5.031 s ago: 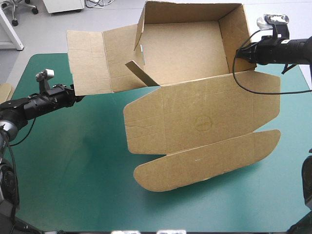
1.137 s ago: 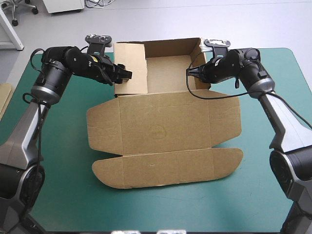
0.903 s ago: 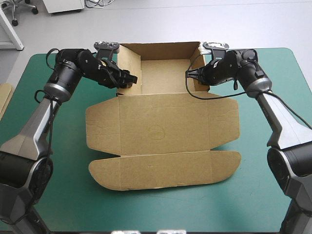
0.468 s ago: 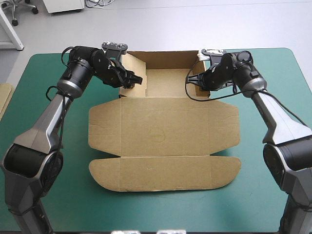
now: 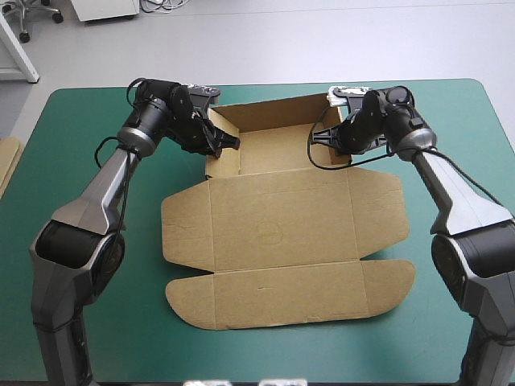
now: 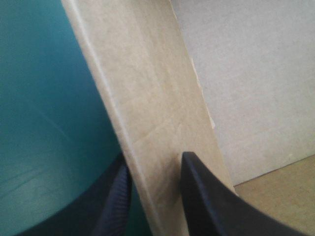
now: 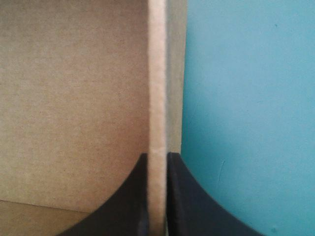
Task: Fold the box
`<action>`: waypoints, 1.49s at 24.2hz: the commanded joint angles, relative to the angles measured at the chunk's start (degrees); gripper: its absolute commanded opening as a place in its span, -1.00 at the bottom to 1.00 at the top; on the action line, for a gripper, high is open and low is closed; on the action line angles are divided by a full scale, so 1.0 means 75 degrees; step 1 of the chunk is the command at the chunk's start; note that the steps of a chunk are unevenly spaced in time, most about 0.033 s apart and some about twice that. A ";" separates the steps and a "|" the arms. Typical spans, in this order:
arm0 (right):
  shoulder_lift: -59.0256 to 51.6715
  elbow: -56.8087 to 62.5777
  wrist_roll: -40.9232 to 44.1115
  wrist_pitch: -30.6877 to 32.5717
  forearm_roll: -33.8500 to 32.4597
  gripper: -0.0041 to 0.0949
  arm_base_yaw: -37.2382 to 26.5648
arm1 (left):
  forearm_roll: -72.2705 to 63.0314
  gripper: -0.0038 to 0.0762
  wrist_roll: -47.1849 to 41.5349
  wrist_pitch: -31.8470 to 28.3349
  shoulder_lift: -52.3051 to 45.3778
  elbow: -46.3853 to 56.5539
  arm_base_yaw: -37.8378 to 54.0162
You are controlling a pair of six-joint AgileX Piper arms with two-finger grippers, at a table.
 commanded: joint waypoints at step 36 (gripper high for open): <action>0.0755 -0.0991 -0.0226 0.0819 0.0350 -0.92 0.0056 | 0.0672 -0.93 -0.0725 -0.0117 0.0476 -0.0227 -0.0120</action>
